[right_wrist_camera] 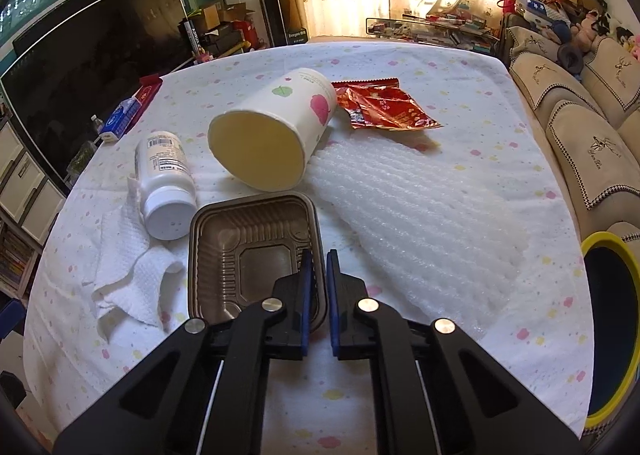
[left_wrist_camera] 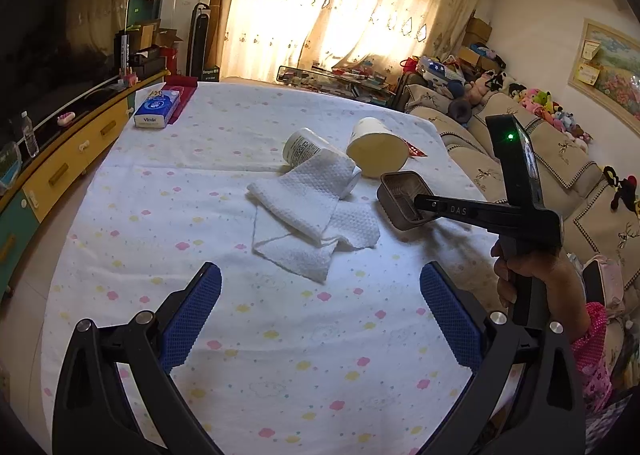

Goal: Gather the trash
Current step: 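Reach the right tool to the brown plastic tray and grasp its rim, then carry the brown tray over the bin and open the right tool, then grasp the white tissues with the left tool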

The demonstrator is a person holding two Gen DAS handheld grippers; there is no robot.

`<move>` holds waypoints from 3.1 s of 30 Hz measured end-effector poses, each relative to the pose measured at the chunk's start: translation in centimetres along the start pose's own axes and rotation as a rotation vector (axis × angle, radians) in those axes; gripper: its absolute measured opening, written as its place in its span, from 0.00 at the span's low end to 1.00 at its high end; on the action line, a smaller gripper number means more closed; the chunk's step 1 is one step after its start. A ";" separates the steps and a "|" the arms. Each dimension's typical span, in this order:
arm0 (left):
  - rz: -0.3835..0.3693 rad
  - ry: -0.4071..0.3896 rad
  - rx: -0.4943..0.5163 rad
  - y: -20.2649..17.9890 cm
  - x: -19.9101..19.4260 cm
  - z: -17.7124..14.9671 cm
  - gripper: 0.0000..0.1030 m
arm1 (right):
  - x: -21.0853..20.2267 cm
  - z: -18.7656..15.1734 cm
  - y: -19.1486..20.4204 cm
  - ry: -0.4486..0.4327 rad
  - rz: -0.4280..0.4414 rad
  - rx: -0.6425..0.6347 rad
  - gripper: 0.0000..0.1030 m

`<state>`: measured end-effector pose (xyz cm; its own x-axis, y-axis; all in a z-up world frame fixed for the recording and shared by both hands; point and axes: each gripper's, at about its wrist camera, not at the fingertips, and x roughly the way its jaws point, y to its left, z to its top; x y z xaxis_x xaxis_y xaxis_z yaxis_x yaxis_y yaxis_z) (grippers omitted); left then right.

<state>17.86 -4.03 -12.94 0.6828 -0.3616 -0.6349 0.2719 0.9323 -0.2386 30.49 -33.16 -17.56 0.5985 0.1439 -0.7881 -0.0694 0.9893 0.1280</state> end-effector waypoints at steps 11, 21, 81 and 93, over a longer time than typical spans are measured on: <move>-0.007 -0.002 0.014 -0.6 -0.1 -0.2 0.95 | -2.9 -2.1 -0.3 -0.024 0.061 0.018 0.05; -0.019 0.015 0.042 -2.3 0.3 -0.2 0.95 | -8.4 -4.1 -4.0 -0.113 0.062 0.080 0.05; 0.128 0.241 0.055 0.9 13.5 5.1 0.91 | -9.2 -10.8 -25.3 -0.138 -0.306 0.500 0.40; 0.116 0.212 0.085 -0.2 12.4 3.6 0.10 | -9.1 -10.7 -24.7 -0.142 -0.284 0.492 0.40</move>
<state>28.70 -8.77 -18.07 0.5580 -0.2339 -0.7962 0.2619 0.9600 -0.0985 18.25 -58.67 -20.01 0.6429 -0.1634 -0.7483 0.4681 0.8571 0.2150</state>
